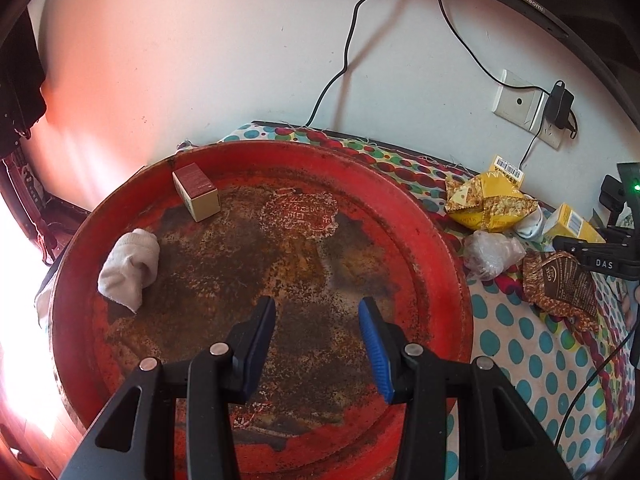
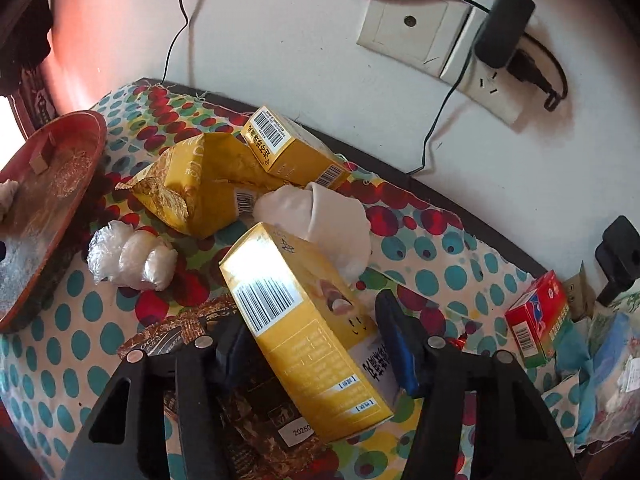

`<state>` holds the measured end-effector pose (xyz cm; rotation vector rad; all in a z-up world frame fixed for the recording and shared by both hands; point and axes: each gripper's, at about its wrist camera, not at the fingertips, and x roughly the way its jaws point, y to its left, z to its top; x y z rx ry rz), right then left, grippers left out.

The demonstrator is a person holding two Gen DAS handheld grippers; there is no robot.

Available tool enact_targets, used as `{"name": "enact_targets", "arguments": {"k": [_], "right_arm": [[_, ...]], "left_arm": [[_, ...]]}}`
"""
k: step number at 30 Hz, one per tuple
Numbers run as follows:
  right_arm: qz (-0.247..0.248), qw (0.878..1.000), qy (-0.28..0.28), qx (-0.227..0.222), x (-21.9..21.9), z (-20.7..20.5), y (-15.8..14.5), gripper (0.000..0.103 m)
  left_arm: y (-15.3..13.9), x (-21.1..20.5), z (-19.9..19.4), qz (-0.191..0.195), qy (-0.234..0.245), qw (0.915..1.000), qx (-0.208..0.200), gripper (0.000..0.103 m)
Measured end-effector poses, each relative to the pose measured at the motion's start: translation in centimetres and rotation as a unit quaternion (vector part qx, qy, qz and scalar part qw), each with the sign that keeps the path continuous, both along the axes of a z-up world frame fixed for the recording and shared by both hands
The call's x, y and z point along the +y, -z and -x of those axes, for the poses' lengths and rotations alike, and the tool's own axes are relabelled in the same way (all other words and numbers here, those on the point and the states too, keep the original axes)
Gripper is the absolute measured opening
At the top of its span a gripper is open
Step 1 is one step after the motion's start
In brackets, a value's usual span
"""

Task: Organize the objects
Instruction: 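Move the right gripper back and grasp the tall yellow box, then grasp the brown snack bag with the left gripper while the right gripper holds the yellow box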

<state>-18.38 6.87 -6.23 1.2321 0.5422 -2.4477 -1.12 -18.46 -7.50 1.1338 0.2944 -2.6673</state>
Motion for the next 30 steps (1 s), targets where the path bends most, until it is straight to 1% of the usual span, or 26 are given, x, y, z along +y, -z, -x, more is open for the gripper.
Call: {"name": "enact_targets", "arguments": {"k": [1, 3, 6, 10, 12, 15, 17, 18, 19, 21, 23, 24, 25, 28, 30], "right_arm": [[0.007, 1.0, 0.005, 0.007, 0.4, -0.5, 0.0, 0.038], [0.024, 1.0, 0.013, 0.014, 1.2, -1.2, 0.0, 0.028], [0.055, 0.997, 0.041, 0.026, 3.0, -2.1, 0.3, 0.028], [0.116, 0.988, 0.093, 0.048, 6.1, -3.2, 0.3, 0.028], [0.122, 0.983, 0.122, 0.06, 7.4, -3.5, 0.4, 0.028], [0.117, 0.98, 0.15, 0.058, 9.1, -3.4, 1.2, 0.028], [0.109, 0.98, 0.158, 0.055, 10.1, -3.7, 1.8, 0.028], [0.111, 0.979, 0.161, 0.051, 10.4, -3.8, 2.1, 0.028], [0.112, 0.979, 0.165, 0.047, 10.8, -3.9, 2.5, 0.028], [0.114, 0.978, 0.17, 0.042, 11.2, -4.1, 2.9, 0.028], [0.131, 0.976, 0.17, 0.025, 11.7, -4.1, 3.4, 0.028], [0.137, 0.975, 0.173, 0.025, 11.9, -4.2, 3.4, 0.028], [0.143, 0.974, 0.175, 0.025, 12.1, -4.2, 3.4, 0.028], [0.15, 0.974, 0.172, 0.004, 12.0, -3.7, 3.9, 0.028], [0.157, 0.973, 0.166, 0.002, 11.9, -3.7, 4.0, 0.028]], "left_arm": [[0.0, 0.1, 0.0, 0.001, 0.001, 1.0, 0.001, 0.044], [-0.1, 0.3, 0.0, 0.003, 0.005, 1.0, 0.003, 0.044], [-0.2, 0.7, 0.0, 0.007, 0.009, 0.9999, 0.003, 0.044], [-0.4, 1.4, 0.0, 0.015, 0.019, 0.9997, 0.008, 0.044], [-0.6, 1.8, -0.1, 0.015, 0.026, 0.9995, 0.014, 0.044], [-1.0, 2.5, -0.3, -0.004, 0.05, 0.9985, 0.022, 0.044], [-1.2, 3.3, -0.2, -0.022, 0.078, 0.9963, 0.028, 0.045], [-1.3, 3.8, -0.2, -0.03, 0.087, 0.9954, 0.027, 0.05], [-1.5, 4.4, -0.1, -0.037, 0.095, 0.9944, 0.027, 0.062], [-1.8, 5.6, 0.1, -0.048, 0.102, 0.9933, 0.024, 0.067], [-2.2, 7.1, 0.6, -0.059, 0.118, 0.9911, 0.016, 0.068], [-2.5, 7.8, 1.0, -0.07, 0.126, 0.9895, 0.01, 0.07], [-2.8, 8.7, 1.6, -0.085, 0.132, 0.9876, -0.001, 0.072], [-3.6, 11.1, 3.7, -0.132, 0.14, 0.9808, -0.032, 0.073], [-4.1, 12.8, 5.0, -0.16, 0.147, 0.9747, -0.052, 0.073]]}}
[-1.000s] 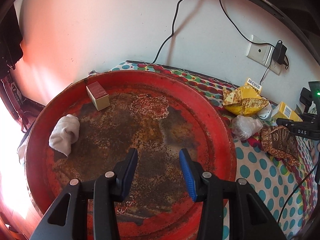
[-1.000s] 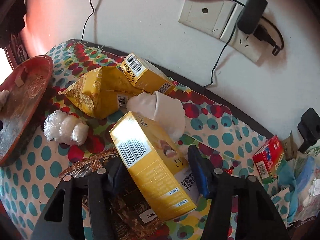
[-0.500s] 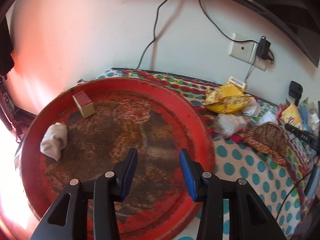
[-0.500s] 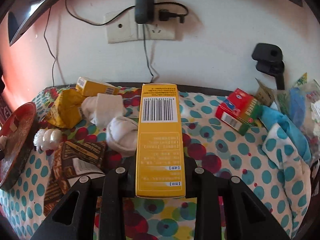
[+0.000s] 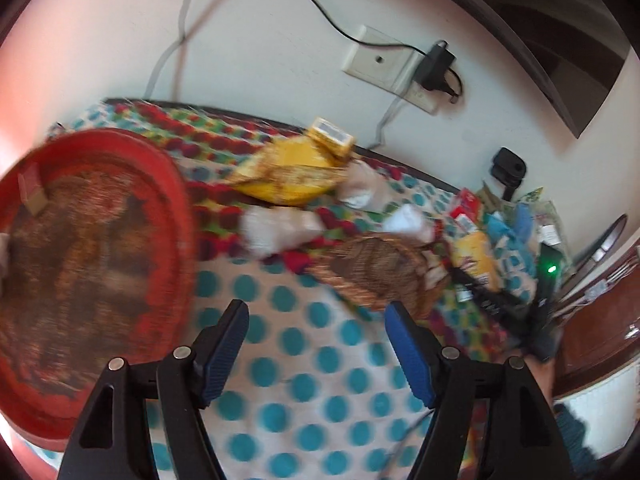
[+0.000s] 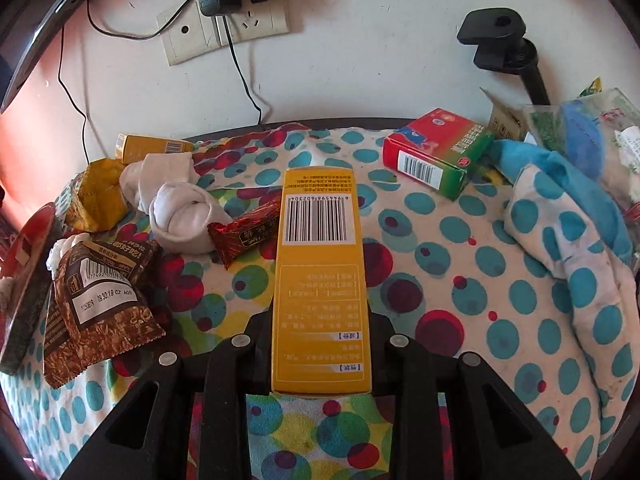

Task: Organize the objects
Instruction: 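Grasp the brown snack bag with the left gripper while the right gripper holds the yellow box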

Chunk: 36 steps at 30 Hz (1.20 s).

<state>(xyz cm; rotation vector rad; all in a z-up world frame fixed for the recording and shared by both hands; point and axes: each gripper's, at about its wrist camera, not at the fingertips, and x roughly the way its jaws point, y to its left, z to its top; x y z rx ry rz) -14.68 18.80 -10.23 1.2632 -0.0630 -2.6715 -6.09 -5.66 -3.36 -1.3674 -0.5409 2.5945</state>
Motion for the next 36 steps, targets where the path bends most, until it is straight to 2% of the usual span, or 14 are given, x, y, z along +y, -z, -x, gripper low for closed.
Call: {"name": "enact_targets", "arguments": {"k": [3, 7, 10, 14, 17, 20, 22, 26, 32, 34, 36], "right_arm": [[-0.001, 1.0, -0.004, -0.005, -0.3, 0.1, 0.2, 0.028], [-0.008, 1.0, -0.004, -0.006, -0.5, 0.1, 0.3, 0.028], [-0.018, 1.0, -0.005, -0.006, -0.7, 0.1, 0.3, 0.029], [-0.028, 1.0, -0.012, -0.006, -1.1, 0.0, 0.3, 0.031], [-0.023, 1.0, -0.014, -0.006, -0.8, 0.1, 0.4, 0.031], [-0.019, 1.0, -0.014, -0.007, -0.7, 0.1, 0.4, 0.032], [-0.018, 1.0, -0.014, -0.007, -0.7, 0.1, 0.4, 0.032], [-0.023, 1.0, -0.019, -0.007, -1.0, 0.0, 0.4, 0.037], [-0.061, 0.998, -0.026, -0.006, -2.3, 0.0, 0.6, 0.043], [-0.057, 0.998, -0.02, -0.006, -2.1, 0.0, 0.6, 0.044], [-0.047, 0.998, -0.03, -0.008, -2.1, 0.0, 0.6, 0.053]], "left_arm": [[-0.4, 2.6, 2.1, -0.023, -0.005, 0.999, -0.039, 0.073], [-0.2, 5.8, 4.4, 0.0, -0.024, 0.9966, -0.079, 0.073], [0.7, 7.3, 6.4, -0.008, -0.041, 0.9927, -0.113, 0.073], [1.8, 7.9, 8.1, -0.024, -0.095, 0.9837, -0.151, 0.073], [2.2, 8.0, 9.1, -0.029, -0.143, 0.9763, -0.16, 0.073], [3.1, 8.0, 10.1, -0.023, -0.184, 0.9676, -0.172, 0.073], [3.3, 8.1, 10.4, 0.004, -0.2, 0.9648, -0.171, 0.073], [3.6, 8.5, 10.3, 0.045, -0.184, 0.9711, -0.146, 0.073], [3.5, 9.0, 9.4, 0.071, -0.133, 0.9825, -0.109, 0.07], [3.1, 9.3, 8.9, 0.081, -0.11, 0.9864, -0.092, 0.056], [2.7, 9.6, 8.5, 0.093, -0.089, 0.9888, -0.075, 0.05]]}}
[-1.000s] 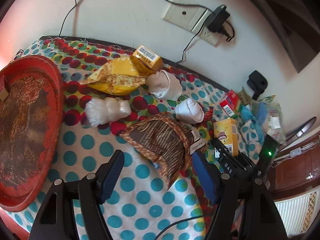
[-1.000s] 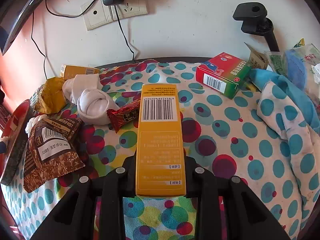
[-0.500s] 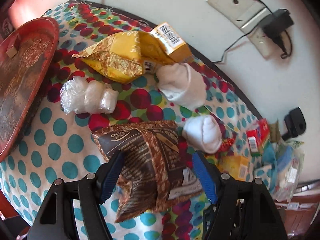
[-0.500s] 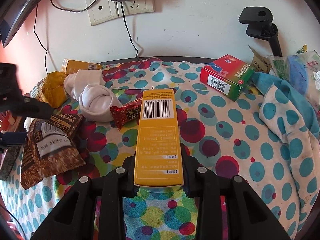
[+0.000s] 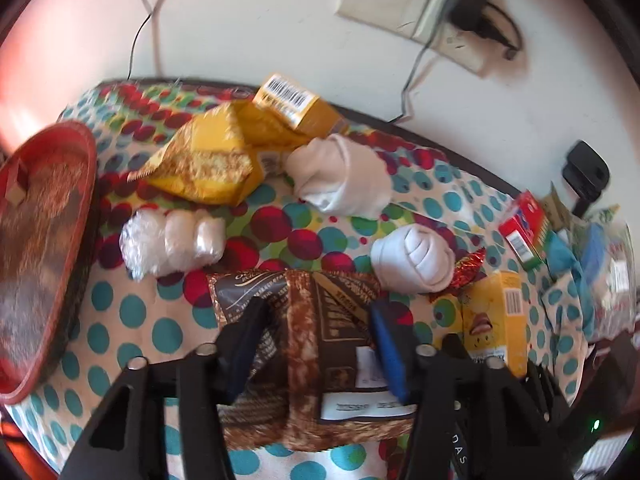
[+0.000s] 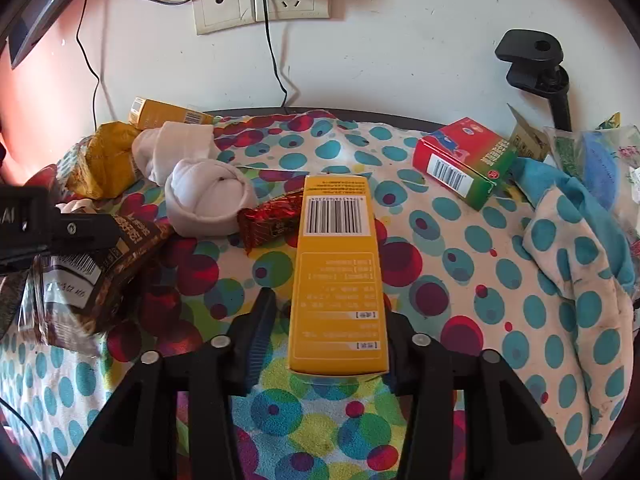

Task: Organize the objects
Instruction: 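Grasp the brown snack bag with the left gripper while the right gripper holds the yellow box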

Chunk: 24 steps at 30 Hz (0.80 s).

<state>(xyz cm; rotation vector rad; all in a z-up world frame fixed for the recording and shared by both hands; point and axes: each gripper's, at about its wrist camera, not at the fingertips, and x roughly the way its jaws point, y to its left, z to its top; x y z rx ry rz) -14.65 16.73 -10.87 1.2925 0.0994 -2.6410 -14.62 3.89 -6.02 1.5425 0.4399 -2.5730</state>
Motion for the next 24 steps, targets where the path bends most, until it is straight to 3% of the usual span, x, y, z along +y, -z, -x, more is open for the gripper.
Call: {"name": "enact_targets", "arguments": {"k": [6, 8, 10, 16, 24], "right_arm": [[-0.01, 1.0, -0.002, 0.0, -0.7, -0.1, 0.1, 0.056], [-0.009, 1.0, -0.005, -0.003, -1.1, -0.1, 0.2, 0.064], [-0.02, 1.0, -0.002, -0.009, -1.7, -0.1, 0.5, 0.08], [-0.021, 1.0, 0.002, -0.008, -2.1, -0.1, 0.6, 0.08], [0.012, 1.0, 0.016, -0.005, -1.1, 0.1, 0.5, 0.081]], "left_arm": [[0.0, -0.6, -0.4, -0.018, 0.037, 0.9991, 0.014, 0.046], [0.1, -0.7, -0.7, -0.021, 0.051, 0.9983, 0.019, 0.046], [0.3, -0.8, -1.2, -0.026, 0.063, 0.9973, 0.027, 0.046], [0.6, -1.0, -2.6, -0.046, 0.08, 0.9943, 0.052, 0.047], [0.9, 0.9, -3.8, 0.013, 0.129, 0.9894, 0.067, 0.057]]}}
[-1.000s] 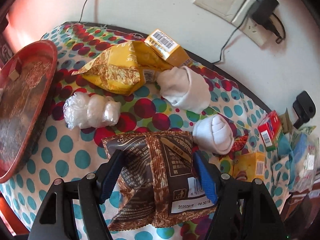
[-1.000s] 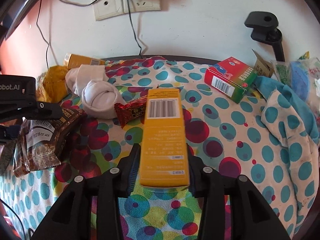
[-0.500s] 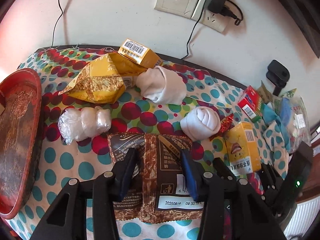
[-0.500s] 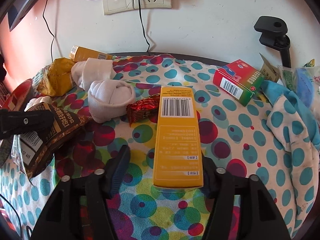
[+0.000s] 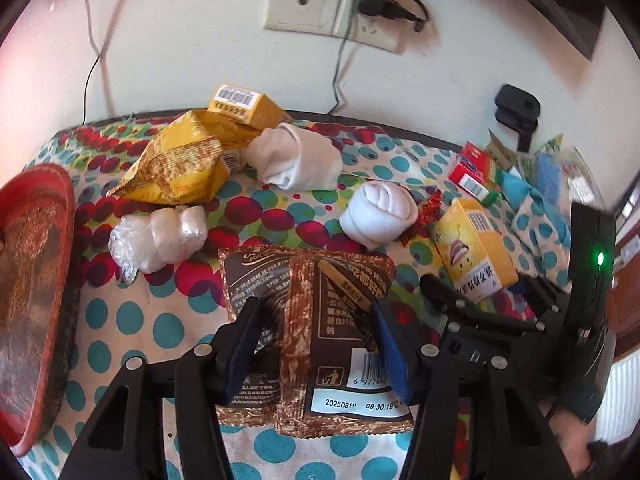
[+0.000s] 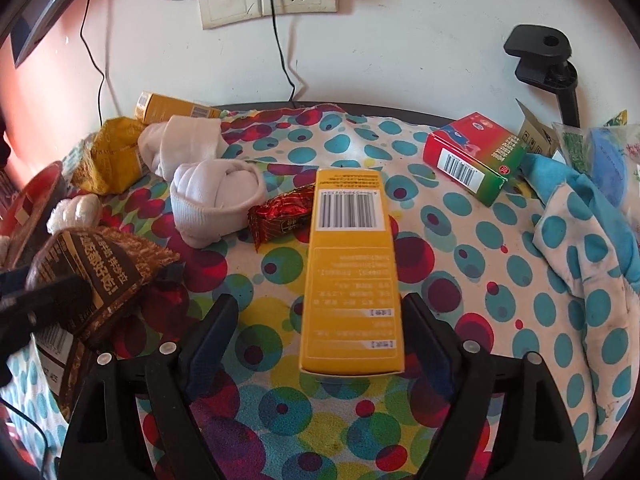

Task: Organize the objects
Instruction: 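Grasp the brown snack bag with the left gripper while the right gripper holds the yellow box, then lift the brown snack bag and carry it to the red tray with the left gripper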

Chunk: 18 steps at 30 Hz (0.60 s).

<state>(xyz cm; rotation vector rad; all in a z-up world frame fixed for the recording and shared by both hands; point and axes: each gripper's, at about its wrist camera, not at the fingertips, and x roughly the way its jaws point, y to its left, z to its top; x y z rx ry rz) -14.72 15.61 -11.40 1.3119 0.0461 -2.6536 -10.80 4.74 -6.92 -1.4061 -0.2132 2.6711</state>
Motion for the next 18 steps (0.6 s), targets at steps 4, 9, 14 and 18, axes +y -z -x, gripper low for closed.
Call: {"name": "enact_targets", "arguments": {"k": [4, 9, 14, 18], "right_arm": [[0.039, 0.999, 0.017, 0.016, 1.3, -0.3, -0.4, 0.058], [0.038, 0.999, 0.001, 0.011, 0.2, -0.2, -0.6, 0.042], [0.026, 0.999, 0.01, 0.022, 1.0, -0.2, -0.8, 0.029], [0.03, 0.999, 0.023, 0.025, 1.8, -0.4, -1.0, 0.029]], "left_arm": [[0.5, 0.7, -0.4, 0.025, 0.006, 0.9997, -0.001, 0.069], [1.1, 1.4, -1.0, 0.059, 0.018, 0.998, 0.013, 0.073], [1.8, 1.2, -1.0, 0.052, 0.008, 0.9986, 0.01, 0.079], [2.6, 0.1, -0.5, 0.018, -0.016, 0.9996, -0.017, 0.089]]}}
